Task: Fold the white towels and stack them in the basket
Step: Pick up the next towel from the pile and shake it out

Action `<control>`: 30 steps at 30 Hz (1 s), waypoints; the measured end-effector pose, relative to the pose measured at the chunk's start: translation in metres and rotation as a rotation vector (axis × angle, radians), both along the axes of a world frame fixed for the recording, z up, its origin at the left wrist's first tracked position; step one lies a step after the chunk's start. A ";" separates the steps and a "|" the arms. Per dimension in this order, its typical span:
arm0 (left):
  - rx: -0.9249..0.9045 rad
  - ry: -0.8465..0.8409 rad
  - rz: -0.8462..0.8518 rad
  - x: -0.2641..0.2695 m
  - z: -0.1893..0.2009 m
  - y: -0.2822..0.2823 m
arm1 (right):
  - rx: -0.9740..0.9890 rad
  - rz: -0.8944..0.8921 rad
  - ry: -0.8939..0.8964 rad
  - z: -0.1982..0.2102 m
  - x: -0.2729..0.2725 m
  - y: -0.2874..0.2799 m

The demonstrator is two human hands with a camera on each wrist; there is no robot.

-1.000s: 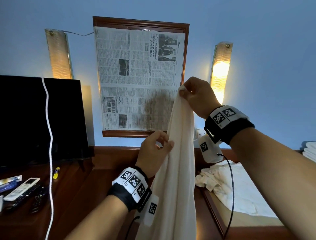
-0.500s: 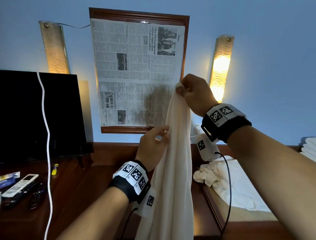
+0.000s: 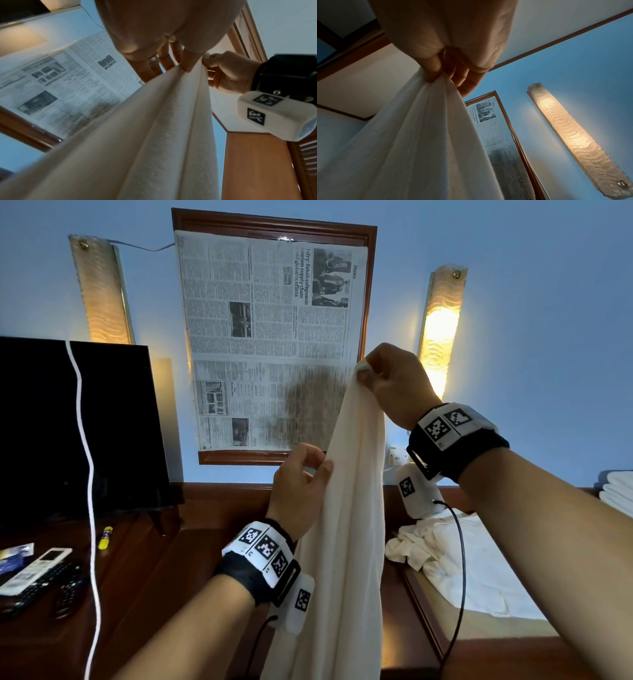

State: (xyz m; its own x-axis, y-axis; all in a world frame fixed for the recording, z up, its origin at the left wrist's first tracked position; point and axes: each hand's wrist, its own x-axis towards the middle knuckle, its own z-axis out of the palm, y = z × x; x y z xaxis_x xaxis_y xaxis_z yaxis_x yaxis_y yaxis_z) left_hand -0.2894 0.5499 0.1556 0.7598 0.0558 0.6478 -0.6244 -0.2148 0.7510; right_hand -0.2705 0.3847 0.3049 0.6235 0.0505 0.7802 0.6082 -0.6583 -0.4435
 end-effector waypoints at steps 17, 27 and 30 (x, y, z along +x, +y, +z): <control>0.444 0.204 0.251 0.008 -0.050 0.024 | 0.039 -0.058 -0.001 -0.027 0.000 -0.009; 0.290 0.253 0.146 0.013 -0.077 0.054 | 0.080 -0.172 0.042 -0.055 0.008 -0.037; 0.289 0.233 0.119 0.014 -0.051 0.052 | 0.044 -0.152 0.191 -0.058 0.006 -0.042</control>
State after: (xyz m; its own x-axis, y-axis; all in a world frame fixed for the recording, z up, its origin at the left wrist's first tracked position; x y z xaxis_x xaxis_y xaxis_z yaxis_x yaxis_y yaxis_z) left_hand -0.2758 0.6023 0.1048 0.8875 -0.0066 0.4608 -0.4023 -0.4989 0.7676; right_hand -0.2645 0.3428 0.2466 0.7580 -0.0867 0.6465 0.4057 -0.7134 -0.5714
